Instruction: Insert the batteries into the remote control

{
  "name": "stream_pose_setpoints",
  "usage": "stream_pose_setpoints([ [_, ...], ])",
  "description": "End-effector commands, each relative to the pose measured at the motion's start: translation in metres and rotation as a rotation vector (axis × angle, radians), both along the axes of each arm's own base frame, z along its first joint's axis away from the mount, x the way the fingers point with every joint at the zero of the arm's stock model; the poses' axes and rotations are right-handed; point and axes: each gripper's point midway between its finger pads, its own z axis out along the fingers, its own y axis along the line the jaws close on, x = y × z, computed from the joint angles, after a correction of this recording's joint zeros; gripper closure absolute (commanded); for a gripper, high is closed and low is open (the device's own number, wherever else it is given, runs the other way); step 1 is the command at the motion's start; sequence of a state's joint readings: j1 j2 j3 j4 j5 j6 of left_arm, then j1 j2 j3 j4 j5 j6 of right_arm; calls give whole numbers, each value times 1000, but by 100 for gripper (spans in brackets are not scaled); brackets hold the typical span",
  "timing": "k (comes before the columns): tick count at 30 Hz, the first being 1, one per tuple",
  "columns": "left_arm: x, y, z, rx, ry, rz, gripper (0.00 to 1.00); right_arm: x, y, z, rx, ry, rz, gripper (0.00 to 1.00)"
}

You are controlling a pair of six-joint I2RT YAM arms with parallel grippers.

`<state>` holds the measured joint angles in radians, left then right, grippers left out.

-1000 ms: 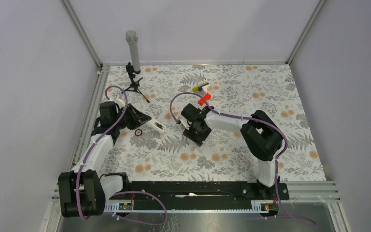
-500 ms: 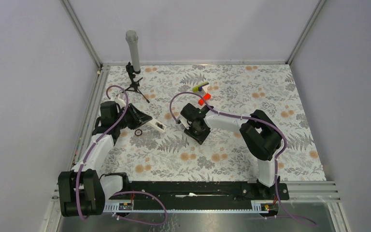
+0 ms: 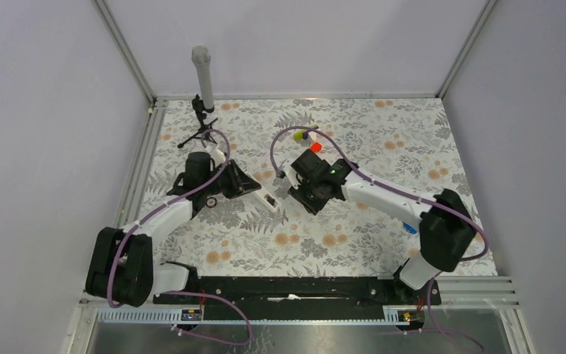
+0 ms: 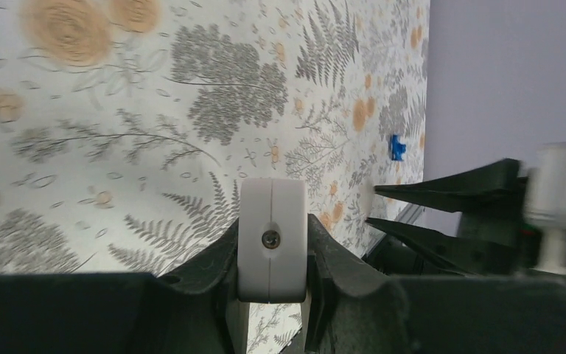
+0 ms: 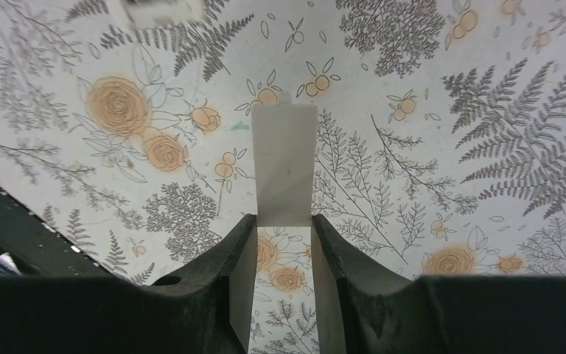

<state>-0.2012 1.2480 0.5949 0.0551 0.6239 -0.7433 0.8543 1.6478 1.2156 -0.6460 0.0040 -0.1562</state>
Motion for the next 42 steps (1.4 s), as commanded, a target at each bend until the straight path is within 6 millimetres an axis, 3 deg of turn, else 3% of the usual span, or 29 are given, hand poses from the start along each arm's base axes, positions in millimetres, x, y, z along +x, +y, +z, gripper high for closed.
stream_pose_setpoints([
  [1, 20, -33, 32, -76, -160, -58, 100, -10, -1, 27, 74, -2, -8, 70],
  [7, 15, -73, 44, -167, -227, -141, 100, -22, 12, 49, 142, 64, 6, 69],
  [11, 9, -85, 44, -191, -225, -174, 100, -18, 14, 51, 139, 56, -25, 70],
  [42, -7, -97, 46, -234, -109, -235, 100, -3, 25, 40, 116, 28, -32, 70],
])
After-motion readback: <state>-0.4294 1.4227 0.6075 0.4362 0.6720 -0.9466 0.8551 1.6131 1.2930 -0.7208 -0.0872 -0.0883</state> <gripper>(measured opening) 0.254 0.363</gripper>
